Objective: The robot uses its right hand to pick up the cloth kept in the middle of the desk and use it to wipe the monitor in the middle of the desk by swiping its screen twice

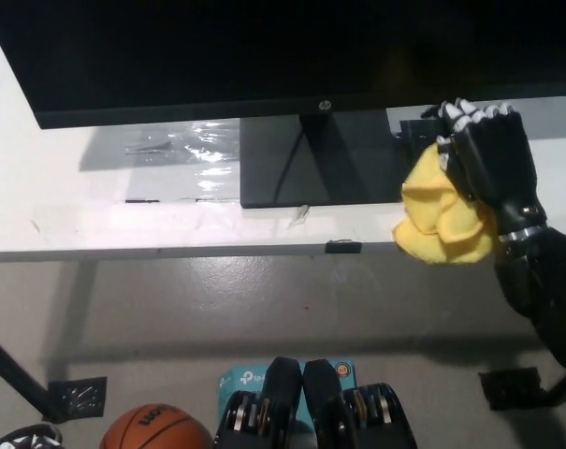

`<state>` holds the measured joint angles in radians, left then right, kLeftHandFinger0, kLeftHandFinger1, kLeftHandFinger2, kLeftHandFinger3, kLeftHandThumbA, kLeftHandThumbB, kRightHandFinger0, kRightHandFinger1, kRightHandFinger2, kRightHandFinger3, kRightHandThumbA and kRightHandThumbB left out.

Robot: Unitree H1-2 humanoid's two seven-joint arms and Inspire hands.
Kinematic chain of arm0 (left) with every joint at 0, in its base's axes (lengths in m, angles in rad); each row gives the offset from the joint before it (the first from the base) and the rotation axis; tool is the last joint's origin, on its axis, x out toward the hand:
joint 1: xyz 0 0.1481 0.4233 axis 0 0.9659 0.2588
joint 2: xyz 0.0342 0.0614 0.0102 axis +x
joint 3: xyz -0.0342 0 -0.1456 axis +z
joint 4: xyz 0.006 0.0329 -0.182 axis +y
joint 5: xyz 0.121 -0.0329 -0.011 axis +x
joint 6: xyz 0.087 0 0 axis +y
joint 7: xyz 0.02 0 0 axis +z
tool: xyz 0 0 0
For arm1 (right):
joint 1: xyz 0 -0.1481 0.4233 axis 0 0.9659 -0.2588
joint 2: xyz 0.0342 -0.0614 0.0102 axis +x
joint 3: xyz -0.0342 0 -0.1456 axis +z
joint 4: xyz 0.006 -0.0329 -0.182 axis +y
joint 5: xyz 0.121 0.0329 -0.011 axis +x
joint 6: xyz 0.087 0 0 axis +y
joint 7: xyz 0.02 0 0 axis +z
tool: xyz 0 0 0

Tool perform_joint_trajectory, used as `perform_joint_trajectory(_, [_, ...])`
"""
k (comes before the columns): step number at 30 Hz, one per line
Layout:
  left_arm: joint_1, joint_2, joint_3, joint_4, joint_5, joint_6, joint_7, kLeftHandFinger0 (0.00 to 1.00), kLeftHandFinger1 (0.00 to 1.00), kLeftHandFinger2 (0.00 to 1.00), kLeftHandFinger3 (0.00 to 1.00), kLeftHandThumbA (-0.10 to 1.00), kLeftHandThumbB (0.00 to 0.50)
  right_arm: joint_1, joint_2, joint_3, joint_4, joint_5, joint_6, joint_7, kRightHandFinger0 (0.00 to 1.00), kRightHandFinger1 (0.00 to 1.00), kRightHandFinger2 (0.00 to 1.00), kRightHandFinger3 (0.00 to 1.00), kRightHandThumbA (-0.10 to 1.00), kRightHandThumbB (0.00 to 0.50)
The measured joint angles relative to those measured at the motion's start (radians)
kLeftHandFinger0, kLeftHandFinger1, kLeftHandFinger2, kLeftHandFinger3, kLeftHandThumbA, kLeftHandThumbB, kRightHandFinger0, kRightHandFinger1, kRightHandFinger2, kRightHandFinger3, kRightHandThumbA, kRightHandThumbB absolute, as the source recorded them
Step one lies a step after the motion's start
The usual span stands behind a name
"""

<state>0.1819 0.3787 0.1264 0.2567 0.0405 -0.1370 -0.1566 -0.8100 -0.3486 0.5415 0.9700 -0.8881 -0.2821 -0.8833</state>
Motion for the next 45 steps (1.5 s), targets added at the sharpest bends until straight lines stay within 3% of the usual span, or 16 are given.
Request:
perform_joint_trajectory(3, [0.003, 0.000, 0.004, -0.005, 0.000, 0.001, 0.000, 0.71, 0.69, 0.05, 0.00, 0.67, 0.500, -0.030, 0.006, 0.008, 0.095, -0.005, -0.001, -0.002, 0.00, 0.10, 0.56, 0.32, -0.10, 0.139])
perform_joint_trajectory(4, [0.004, 0.000, 0.005, -0.005, 0.000, 0.001, 0.000, 0.72, 0.70, 0.06, 0.00, 0.65, 0.500, -0.040, 0.007, 0.007, 0.109, -0.005, -0.001, -0.002, 0.00, 0.07, 0.48, 0.33, -0.10, 0.157])
perform_joint_trajectory(7, [0.006, -0.001, 0.010, -0.009, -0.001, 0.003, 0.001, 0.72, 0.70, 0.06, 0.00, 0.64, 0.500, -0.086, 0.009, 0.005, 0.149, -0.004, -0.001, -0.006, 0.00, 0.03, 0.42, 0.19, -0.10, 0.161])
perform_joint_trajectory(8, [0.006, -0.001, 0.010, -0.010, -0.001, 0.004, 0.001, 0.72, 0.70, 0.06, 0.00, 0.64, 0.500, -0.101, 0.009, 0.002, 0.153, -0.003, 0.000, -0.006, 0.00, 0.07, 0.46, 0.21, -0.10, 0.146])
perform_joint_trajectory(9, [0.007, -0.001, 0.011, -0.011, -0.001, 0.004, 0.001, 0.72, 0.71, 0.05, 0.00, 0.66, 0.500, -0.113, 0.009, -0.002, 0.153, -0.002, 0.001, -0.005, 0.00, 0.14, 0.53, 0.23, -0.10, 0.024])
perform_joint_trajectory(10, [0.006, -0.001, 0.011, -0.012, -0.001, 0.004, 0.001, 0.72, 0.71, 0.05, 0.00, 0.67, 0.500, -0.117, 0.009, -0.008, 0.145, 0.001, 0.009, 0.007, 0.00, 0.22, 0.62, 0.22, -0.10, 0.000])
perform_joint_trajectory(11, [0.006, -0.001, 0.011, -0.012, -0.001, 0.004, 0.000, 0.70, 0.69, 0.04, 0.00, 0.69, 0.500, -0.119, 0.009, -0.017, 0.125, 0.007, 0.022, 0.037, 0.02, 0.28, 0.65, 0.39, -0.10, 0.005])
perform_joint_trajectory(14, [0.008, -0.003, 0.009, -0.012, 0.000, 0.004, 0.000, 0.69, 0.68, 0.04, 0.00, 0.68, 0.500, -0.110, 0.010, -0.023, 0.094, 0.018, 0.037, 0.098, 0.05, 0.30, 0.57, 0.51, -0.10, 0.000])
perform_joint_trajectory(15, [0.009, -0.004, 0.009, -0.010, 0.000, 0.004, 0.000, 0.70, 0.69, 0.04, 0.00, 0.67, 0.500, -0.103, 0.011, -0.025, 0.085, 0.022, 0.041, 0.119, 0.33, 0.56, 0.79, 0.93, -0.10, 0.072])
perform_joint_trajectory(16, [0.009, -0.005, 0.008, -0.008, 0.000, 0.004, 0.000, 0.70, 0.69, 0.03, 0.00, 0.65, 0.500, -0.095, 0.011, -0.026, 0.073, 0.027, 0.046, 0.141, 0.77, 1.00, 1.00, 1.00, 0.29, 0.104])
perform_joint_trajectory(18, [0.009, -0.008, 0.007, -0.005, 0.000, 0.005, 0.000, 0.70, 0.69, 0.03, 0.00, 0.63, 0.500, -0.078, 0.013, -0.027, 0.055, 0.036, 0.056, 0.178, 0.98, 1.00, 1.00, 1.00, 0.60, 0.165])
perform_joint_trajectory(20, [0.008, -0.011, 0.006, -0.002, 0.000, 0.006, 0.000, 0.70, 0.69, 0.03, 0.00, 0.63, 0.500, -0.055, 0.017, -0.027, 0.034, 0.042, 0.070, 0.226, 1.00, 1.00, 1.00, 1.00, 0.76, 0.240])
perform_joint_trajectory(21, [0.008, -0.013, 0.005, -0.001, 0.000, 0.006, 0.000, 0.71, 0.69, 0.04, 0.00, 0.66, 0.500, -0.043, 0.018, -0.027, 0.018, 0.044, 0.079, 0.249, 1.00, 1.00, 1.00, 1.00, 1.00, 0.437])
perform_joint_trajectory(24, [0.006, -0.015, 0.004, 0.001, 0.000, 0.007, 0.000, 0.72, 0.70, 0.05, 0.00, 0.64, 0.500, -0.004, 0.019, -0.026, -0.031, 0.046, 0.108, 0.316, 1.00, 1.00, 1.00, 1.00, 1.00, 0.500])
perform_joint_trajectory(42, [0.005, -0.016, 0.004, 0.001, 0.000, 0.009, 0.000, 0.71, 0.69, 0.05, 0.00, 0.64, 0.500, 0.065, 0.017, -0.026, -0.389, 0.062, 0.313, 0.705, 1.00, 1.00, 1.00, 1.00, 1.00, 0.500])
perform_joint_trajectory(45, [0.006, -0.016, 0.004, 0.001, 0.000, 0.009, 0.000, 0.71, 0.70, 0.05, 0.00, 0.64, 0.500, 0.073, 0.012, -0.027, -0.448, 0.065, 0.347, 0.771, 1.00, 1.00, 1.00, 1.00, 1.00, 0.427])
